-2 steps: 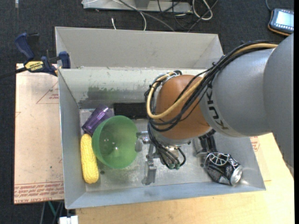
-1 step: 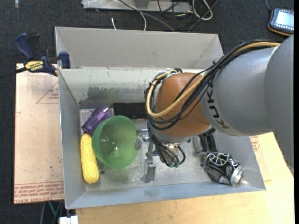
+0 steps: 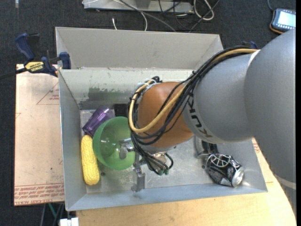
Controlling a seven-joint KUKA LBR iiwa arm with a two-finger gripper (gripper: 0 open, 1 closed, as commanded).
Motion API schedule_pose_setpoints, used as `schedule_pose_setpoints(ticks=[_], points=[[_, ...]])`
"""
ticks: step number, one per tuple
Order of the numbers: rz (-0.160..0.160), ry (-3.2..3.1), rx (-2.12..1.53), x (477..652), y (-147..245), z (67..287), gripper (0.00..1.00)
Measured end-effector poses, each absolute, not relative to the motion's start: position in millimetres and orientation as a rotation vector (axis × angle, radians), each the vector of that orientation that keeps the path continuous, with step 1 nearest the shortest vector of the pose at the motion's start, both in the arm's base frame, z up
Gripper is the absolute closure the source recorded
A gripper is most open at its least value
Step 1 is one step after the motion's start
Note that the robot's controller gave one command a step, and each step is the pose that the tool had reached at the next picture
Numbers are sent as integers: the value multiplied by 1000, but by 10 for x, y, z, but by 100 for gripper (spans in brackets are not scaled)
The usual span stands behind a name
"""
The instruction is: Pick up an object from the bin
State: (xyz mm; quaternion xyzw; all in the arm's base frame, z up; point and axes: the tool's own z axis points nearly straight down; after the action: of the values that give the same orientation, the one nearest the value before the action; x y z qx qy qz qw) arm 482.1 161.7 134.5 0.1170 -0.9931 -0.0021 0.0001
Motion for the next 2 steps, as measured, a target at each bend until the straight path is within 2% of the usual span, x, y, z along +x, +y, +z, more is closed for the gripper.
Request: schedule_pose_setpoints(ticks=[1,2], points=[[-5,-3147,60,4862,1487,1242,100],[-5,-3147,60,4862,1487,1242,100]])
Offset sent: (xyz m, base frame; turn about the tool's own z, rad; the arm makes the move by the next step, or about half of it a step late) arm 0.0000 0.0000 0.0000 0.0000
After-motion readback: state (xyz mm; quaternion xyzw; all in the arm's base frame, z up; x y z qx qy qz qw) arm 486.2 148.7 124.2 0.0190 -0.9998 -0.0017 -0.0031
